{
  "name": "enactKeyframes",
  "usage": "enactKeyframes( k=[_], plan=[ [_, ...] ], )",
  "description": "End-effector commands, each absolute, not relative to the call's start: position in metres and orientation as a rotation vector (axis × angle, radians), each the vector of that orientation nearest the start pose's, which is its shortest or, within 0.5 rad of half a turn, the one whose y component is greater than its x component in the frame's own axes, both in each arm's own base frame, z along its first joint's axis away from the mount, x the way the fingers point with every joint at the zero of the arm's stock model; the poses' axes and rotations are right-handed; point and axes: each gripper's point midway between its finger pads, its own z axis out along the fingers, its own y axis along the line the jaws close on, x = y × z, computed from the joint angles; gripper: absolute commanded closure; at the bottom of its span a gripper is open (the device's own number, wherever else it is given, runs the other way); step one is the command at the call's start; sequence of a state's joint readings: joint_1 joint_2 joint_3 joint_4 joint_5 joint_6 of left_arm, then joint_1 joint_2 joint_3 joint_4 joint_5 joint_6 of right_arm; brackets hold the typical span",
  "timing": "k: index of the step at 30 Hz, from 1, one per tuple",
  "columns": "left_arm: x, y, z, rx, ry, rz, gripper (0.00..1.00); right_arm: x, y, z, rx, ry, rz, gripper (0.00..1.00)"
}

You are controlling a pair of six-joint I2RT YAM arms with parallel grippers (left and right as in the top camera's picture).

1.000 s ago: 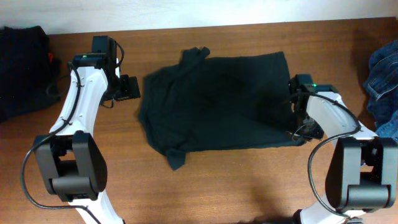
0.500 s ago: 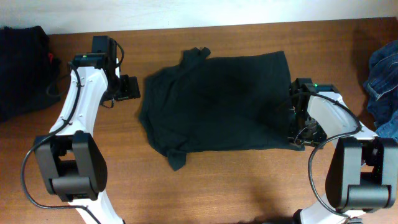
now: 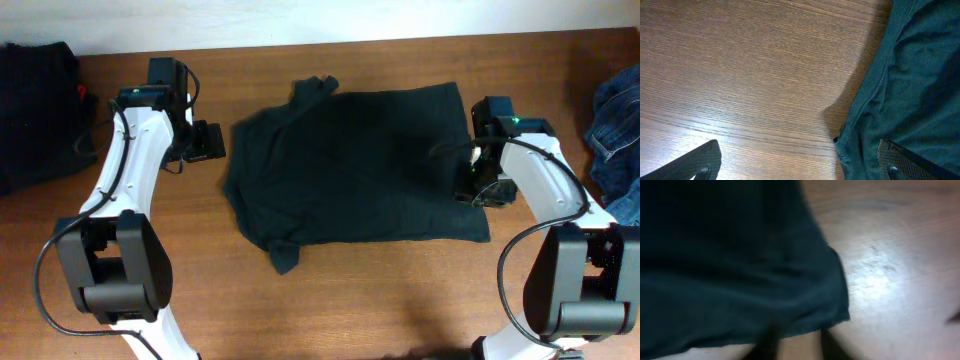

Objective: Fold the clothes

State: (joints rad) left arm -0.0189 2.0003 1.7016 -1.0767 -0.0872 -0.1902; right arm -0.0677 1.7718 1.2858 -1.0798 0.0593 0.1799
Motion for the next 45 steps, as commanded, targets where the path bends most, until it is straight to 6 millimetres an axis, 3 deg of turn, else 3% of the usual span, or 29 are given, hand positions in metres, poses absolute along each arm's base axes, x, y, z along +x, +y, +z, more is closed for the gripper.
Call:
enactKeyframes(
  k=[1,7,18,25,29,39,42,45],
  plan=[
    [0.429,0.009,0.105,-0.260,2.908,0.112,0.01,0.321,-0.020,0.068,0.284,3.102,0.029,0.96],
    [0.429,0.009,0.105,-0.260,2.908,0.112,0.01,0.321,-0.022,0.050,0.279,3.081,0.012,0.96],
    [0.429,0.009,0.105,-0.260,2.908,0.112,0.01,0.304,-0.032,0.015,0.291,3.084,-0.082,0.96],
    [0.429,0.009,0.105,-0.260,2.908,0.112,0.01,0.278,-0.030,-0.010,0.335,3.128,-0.083,0.96],
    [0.429,0.009,0.105,-0.260,2.908,0.112,0.01,0.267,-0.024,-0.012,0.337,3.172,-0.041,0.96],
    [0.429,0.010,0.106,-0.260,2.906,0.113,0.01,0.272,-0.019,-0.012,0.336,3.154,0.009,0.96],
    [0.458,0.005,0.113,-0.254,2.790,0.055,0.00,0.272,-0.013,-0.012,0.337,3.156,0.059,0.96],
    [0.437,-0.015,0.107,-0.235,2.890,-0.095,0.01,0.272,-0.012,-0.012,0.336,3.156,0.069,0.96]
  ],
)
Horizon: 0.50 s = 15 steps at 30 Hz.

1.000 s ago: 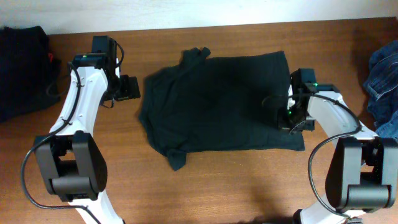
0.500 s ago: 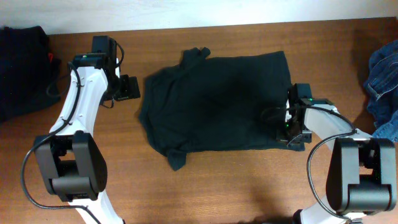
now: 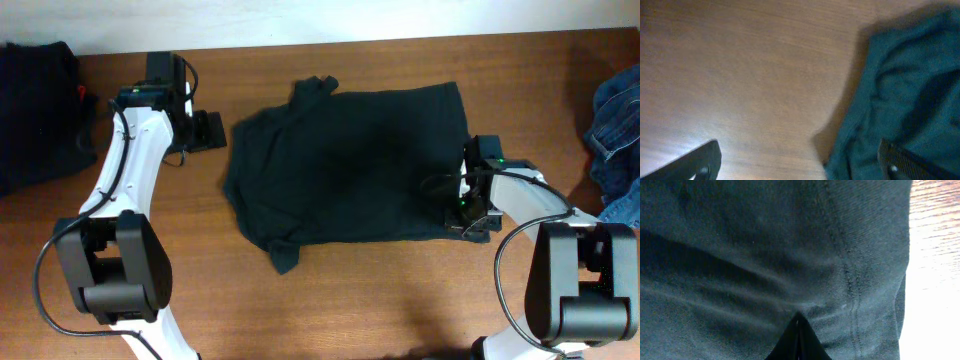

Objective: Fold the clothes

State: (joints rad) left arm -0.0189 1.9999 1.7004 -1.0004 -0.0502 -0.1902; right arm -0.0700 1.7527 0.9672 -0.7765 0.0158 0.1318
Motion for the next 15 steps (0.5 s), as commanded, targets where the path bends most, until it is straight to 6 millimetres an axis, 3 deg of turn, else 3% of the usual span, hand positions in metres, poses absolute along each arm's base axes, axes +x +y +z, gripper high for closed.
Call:
enactKeyframes(
  k=[1,9,15],
  plan=[
    [0.434,-0.019,0.106,-0.232,2.903,-0.124,0.01,0.273,-0.012,-0.012,0.336,3.154,0.069,0.95],
    [0.375,-0.030,0.101,-0.323,3.141,-0.207,0.00,0.279,-0.012,-0.012,0.333,3.129,0.071,0.91],
    [0.353,-0.055,0.096,-0.302,3.229,-0.344,0.16,0.279,-0.012,-0.012,0.332,3.127,0.072,0.87]
  ],
)
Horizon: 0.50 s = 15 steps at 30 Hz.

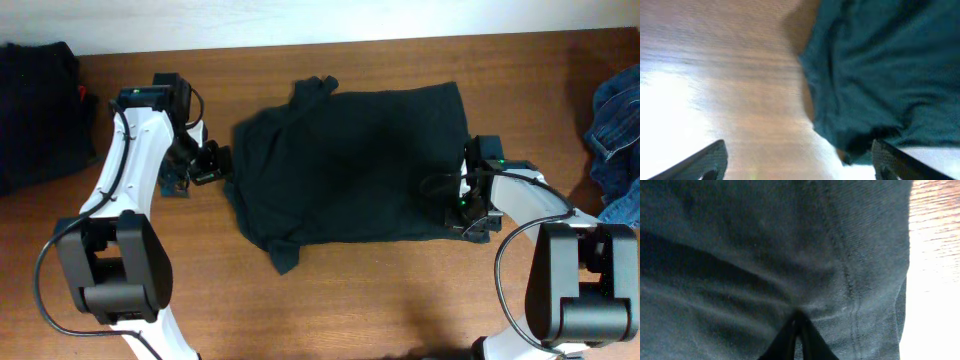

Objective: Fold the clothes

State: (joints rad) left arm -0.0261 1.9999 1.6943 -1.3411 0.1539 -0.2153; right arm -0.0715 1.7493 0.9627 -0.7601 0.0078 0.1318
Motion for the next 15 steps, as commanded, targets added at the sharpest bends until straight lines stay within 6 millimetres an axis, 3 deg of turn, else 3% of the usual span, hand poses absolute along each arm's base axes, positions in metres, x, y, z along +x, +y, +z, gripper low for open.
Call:
enactKeyframes(
  k=[1,5,8,12,15],
  plan=[
    [0.348,-0.057,0.092,-0.294,3.247,-0.341,0.18,0.279,-0.012,-0.012,0.333,3.129,0.071,0.86],
    [0.320,-0.069,0.066,-0.276,3.341,-0.369,0.23,0.279,-0.012,-0.012,0.333,3.130,0.071,0.84],
    [0.300,-0.080,0.046,-0.299,3.387,-0.472,0.32,0.279,-0.012,-0.012,0.333,3.129,0.073,0.83],
    [0.286,-0.083,0.023,-0.314,3.399,-0.511,0.47,0.279,-0.011,-0.012,0.333,3.129,0.083,0.82],
    [0.277,-0.082,0.013,-0.354,3.418,-0.502,0.48,0.279,-0.011,-0.012,0.333,3.129,0.084,0.82]
  ],
)
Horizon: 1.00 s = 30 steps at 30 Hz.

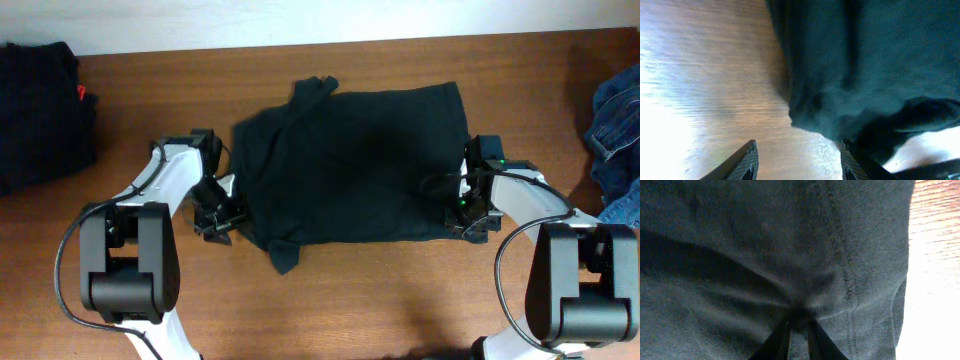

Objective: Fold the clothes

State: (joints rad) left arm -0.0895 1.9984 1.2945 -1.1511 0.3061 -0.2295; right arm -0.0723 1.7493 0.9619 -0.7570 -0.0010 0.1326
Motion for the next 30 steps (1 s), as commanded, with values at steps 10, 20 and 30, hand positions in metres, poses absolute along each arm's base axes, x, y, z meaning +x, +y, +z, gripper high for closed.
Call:
enactKeyframes(
  k=[10,20,30],
  plan=[
    [0.281,-0.083,-0.003,-0.364,3.371,-0.471,0.56,0.280,-0.008,-0.012,0.332,3.126,0.113,0.81],
    [0.299,-0.083,-0.007,-0.362,3.298,-0.472,0.74,0.280,-0.008,-0.012,0.332,3.126,0.113,0.81],
    [0.291,-0.050,0.001,-0.350,3.333,-0.151,0.99,0.281,-0.008,-0.012,0.332,3.124,0.113,0.81]
  ],
)
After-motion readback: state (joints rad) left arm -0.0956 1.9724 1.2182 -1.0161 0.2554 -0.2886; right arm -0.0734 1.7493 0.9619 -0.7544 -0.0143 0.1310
